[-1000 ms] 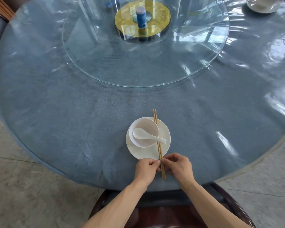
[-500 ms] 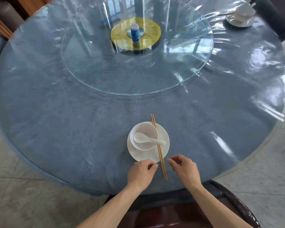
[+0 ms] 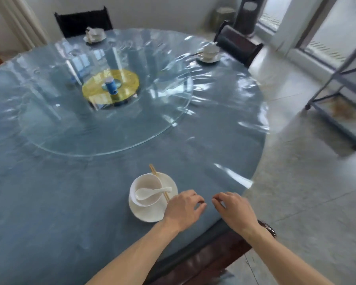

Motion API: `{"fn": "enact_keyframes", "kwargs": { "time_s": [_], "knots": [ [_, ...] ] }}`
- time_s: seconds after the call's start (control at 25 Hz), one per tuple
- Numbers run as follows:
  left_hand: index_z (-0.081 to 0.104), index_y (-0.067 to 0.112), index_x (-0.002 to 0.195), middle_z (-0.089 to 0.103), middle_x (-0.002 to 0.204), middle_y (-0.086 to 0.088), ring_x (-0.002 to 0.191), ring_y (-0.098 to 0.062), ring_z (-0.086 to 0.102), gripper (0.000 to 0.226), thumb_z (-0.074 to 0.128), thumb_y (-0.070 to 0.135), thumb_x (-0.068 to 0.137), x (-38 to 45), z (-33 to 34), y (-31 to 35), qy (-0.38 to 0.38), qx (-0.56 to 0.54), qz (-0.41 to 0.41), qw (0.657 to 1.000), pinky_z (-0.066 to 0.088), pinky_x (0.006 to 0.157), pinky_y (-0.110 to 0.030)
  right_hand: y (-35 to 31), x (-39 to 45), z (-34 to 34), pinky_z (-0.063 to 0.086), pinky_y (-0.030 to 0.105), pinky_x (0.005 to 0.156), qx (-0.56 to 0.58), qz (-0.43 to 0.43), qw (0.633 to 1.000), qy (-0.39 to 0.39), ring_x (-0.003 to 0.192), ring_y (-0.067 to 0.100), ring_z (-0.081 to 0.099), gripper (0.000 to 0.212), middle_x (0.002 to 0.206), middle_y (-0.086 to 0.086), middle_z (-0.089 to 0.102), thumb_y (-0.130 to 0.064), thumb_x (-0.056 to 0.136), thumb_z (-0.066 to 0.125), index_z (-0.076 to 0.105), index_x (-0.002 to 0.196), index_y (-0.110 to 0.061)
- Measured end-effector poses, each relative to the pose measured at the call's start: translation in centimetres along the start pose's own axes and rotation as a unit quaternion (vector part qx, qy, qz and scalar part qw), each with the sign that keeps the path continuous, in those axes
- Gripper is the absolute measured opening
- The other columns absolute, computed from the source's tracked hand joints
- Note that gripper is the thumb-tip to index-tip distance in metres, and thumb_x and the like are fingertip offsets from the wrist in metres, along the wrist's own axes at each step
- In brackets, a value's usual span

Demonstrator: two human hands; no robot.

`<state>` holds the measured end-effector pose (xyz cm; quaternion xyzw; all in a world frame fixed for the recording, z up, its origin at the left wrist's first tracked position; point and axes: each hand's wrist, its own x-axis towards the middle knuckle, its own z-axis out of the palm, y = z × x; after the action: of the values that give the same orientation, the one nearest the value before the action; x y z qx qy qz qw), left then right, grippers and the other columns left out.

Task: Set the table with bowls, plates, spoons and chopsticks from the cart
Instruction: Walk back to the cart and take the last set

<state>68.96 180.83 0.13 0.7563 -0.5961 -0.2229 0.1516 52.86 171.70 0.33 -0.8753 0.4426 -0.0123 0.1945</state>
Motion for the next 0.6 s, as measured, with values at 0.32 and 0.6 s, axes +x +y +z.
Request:
{"fn": "enact_keyframes", "kwargs": {
  "time_s": [0.32,0.6],
  "knots": [
    [0.069,0.028,0.114,0.064,0.120,0.002,0.114,-0.017,0.059,0.032,0.051,0.046,0.096,8.3,3.1,14.8,-0.085,0.047,0.154,0.983,0.044,0.098,-0.034,14.0,-7.4,-8.3,0.046,0.034,0.086,0.019,0.127,0.987,0.097,0.104,0.019,0.062,0.030,0.108,-0.006,0.071,-0.043,0.098,0.047,0.071,0.108,-0.029],
    [0.066,0.029,0.121,0.061,0.124,0.005,0.112,-0.018,0.060,0.035,0.053,0.049,0.095,13.3,9.6,31.4,-0.137,0.074,0.251,0.955,0.043,0.092,-0.030,28.5,-15.0,-14.2,0.042,0.032,0.091,0.009,0.224,0.965,0.135,0.113,0.018,0.058,0.032,0.117,-0.007,0.068,-0.047,0.097,0.046,0.068,0.114,-0.030]
  ]
}}
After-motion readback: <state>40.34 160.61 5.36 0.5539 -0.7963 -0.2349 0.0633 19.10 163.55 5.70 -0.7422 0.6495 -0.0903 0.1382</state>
